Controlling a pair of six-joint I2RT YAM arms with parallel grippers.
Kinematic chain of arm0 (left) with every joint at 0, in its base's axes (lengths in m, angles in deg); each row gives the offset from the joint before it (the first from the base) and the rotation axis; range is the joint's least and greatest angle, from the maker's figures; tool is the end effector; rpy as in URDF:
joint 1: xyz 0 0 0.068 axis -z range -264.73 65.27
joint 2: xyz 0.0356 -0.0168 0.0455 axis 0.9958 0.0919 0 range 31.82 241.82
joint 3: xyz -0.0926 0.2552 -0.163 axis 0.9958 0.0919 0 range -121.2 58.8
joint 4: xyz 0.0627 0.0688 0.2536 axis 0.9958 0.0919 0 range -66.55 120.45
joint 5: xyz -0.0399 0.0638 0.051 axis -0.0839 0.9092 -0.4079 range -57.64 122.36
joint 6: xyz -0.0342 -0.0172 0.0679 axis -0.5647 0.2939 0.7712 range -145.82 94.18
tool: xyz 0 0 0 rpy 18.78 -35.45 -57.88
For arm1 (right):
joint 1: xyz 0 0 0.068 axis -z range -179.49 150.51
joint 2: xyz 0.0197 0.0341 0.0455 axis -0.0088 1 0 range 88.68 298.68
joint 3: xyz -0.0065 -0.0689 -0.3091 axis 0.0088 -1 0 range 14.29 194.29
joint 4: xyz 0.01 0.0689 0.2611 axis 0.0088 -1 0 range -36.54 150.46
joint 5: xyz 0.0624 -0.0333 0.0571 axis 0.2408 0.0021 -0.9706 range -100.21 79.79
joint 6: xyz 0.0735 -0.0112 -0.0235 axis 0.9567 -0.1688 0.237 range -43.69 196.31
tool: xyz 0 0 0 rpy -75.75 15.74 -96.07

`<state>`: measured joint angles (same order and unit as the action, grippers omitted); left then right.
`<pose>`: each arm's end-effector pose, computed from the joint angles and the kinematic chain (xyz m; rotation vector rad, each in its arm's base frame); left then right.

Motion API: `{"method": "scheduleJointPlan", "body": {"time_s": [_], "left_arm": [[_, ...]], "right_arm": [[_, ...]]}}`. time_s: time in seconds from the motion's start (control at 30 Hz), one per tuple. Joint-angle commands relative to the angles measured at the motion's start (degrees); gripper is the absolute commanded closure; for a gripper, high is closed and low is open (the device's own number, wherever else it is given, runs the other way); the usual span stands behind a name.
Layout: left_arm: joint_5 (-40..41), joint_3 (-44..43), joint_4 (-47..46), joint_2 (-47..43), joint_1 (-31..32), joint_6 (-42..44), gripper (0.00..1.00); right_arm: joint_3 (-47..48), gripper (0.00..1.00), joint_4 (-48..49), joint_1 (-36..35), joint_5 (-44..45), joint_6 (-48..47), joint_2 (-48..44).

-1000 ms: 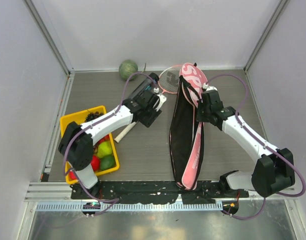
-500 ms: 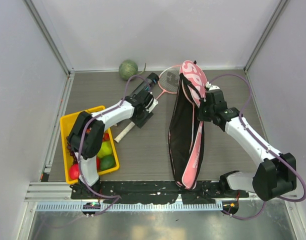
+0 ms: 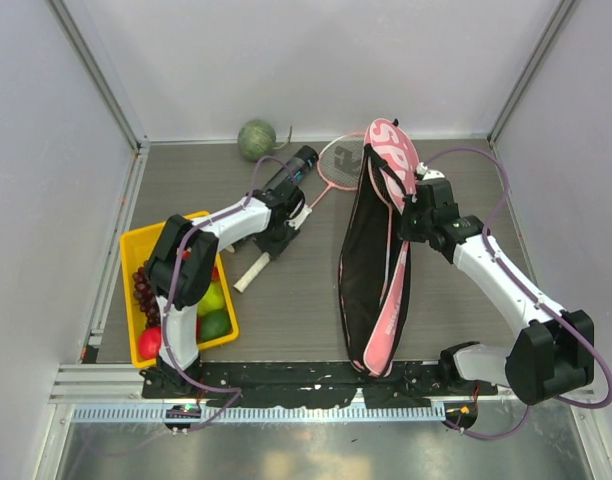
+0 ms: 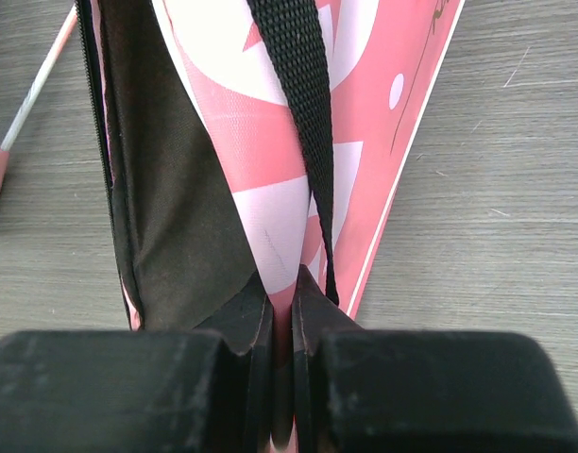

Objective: Pack up the badminton gear

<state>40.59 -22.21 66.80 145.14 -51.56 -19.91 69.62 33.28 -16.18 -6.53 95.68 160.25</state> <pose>0.3602 -0.2239 0.1766 0.9330 2.7066 0.1153 0.2745 0.0778 0.2967 0.0872 2.3375 0.2403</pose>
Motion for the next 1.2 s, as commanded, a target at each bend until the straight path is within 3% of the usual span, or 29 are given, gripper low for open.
{"method": "scheduleJointPlan", "body": {"time_s": [0.0,0.2,0.63,1.17], "left_arm": [[-6.3,0.1,3.1,-2.2,-0.1,-4.1,0.67],[-8.0,5.5,-0.5,-9.8,2.2,-9.6,1.0],[-6.5,10.9,-2.5,-22.4,5.4,-22.1,1.0],[-11.6,19.1,-12.1,-28.7,5.8,-29.8,1.0]], "right_arm": [[0.2,0.95,5.3,0.3,0.5,0.6,-3.4],[0.5,0.95,4.8,0.8,5.3,3.0,-0.1],[0.3,0.95,3.8,1.1,9.8,4.5,1.9],[12.0,0.95,-1.5,1.3,11.5,9.1,18.9]]}}
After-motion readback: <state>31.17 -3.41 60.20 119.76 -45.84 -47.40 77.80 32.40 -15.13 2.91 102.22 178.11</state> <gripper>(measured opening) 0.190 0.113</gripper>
